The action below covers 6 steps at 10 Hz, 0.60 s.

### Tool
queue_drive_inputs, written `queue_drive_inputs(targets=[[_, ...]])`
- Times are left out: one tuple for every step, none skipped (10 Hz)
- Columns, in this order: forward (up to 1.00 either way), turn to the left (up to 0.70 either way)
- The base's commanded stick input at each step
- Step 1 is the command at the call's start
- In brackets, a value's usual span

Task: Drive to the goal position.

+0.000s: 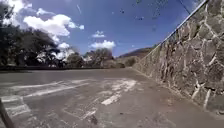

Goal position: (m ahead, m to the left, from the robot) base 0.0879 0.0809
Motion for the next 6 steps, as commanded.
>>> queue_drive_inputs(targets=[[0.00,-0.70],[0.00,-0.70],[0.00,-0.70],[0.00,-0.66],[0.00,-0.34],[0.00,-0.02]])
